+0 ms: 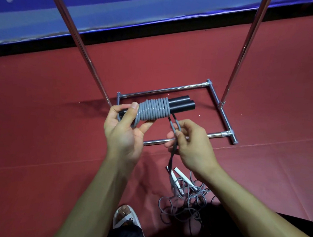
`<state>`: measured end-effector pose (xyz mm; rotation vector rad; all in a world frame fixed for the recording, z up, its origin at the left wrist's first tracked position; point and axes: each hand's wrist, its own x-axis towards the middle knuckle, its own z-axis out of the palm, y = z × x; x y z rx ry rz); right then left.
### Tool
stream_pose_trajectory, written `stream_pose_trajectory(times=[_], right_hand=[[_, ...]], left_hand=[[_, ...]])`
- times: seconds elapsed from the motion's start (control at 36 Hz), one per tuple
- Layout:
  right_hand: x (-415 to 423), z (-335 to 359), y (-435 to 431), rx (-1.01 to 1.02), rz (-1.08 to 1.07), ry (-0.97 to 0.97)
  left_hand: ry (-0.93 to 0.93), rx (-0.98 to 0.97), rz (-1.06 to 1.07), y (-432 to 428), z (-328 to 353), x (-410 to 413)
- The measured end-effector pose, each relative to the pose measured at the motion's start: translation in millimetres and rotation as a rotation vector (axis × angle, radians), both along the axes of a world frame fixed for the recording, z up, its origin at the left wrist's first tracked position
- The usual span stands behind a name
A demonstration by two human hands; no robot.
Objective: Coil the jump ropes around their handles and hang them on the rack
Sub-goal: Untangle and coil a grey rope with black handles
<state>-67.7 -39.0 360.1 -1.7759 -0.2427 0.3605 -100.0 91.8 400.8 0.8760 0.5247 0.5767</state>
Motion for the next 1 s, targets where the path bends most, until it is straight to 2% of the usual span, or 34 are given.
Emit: stream_pose_trajectory(times=[0.31,0.44,0.56,0.64,0.81,0.92,1.0], right_hand=[[-5.1,20.9,3.4,0.359,-0.087,0.331],[-8.3,29.5,3.1,0.391,-0.072,0.49],[3.3,45.9,-1.6,0.543,-0.131,0.6],[12.4,55.6,-11.5,0.498,-0.075,0.512],[17.6,46.4,-21.5,0.09,0.051,0.159],[20.4,42.5,-26.2,-0.366,0.107,-0.267],[20.5,43.6,-29.6,-0.506,0.174,-0.529]], left_hand=[[0.011,0.057,0.037,3.2,3.5,1.2],[0.041,0.364,0.102,8.8,-3.1,0.7],[0.047,0.547,0.088,16.8,-9.0,-3.0],[0.029,0.621,0.081,22.1,-9.7,-6.1],[0.047,0.873,0.011,25.3,-6.6,-12.1],[0.054,0.95,-0.027,20.1,-6.8,-12.1],[0.075,0.96,-0.054,18.1,-6.2,-12.1]])
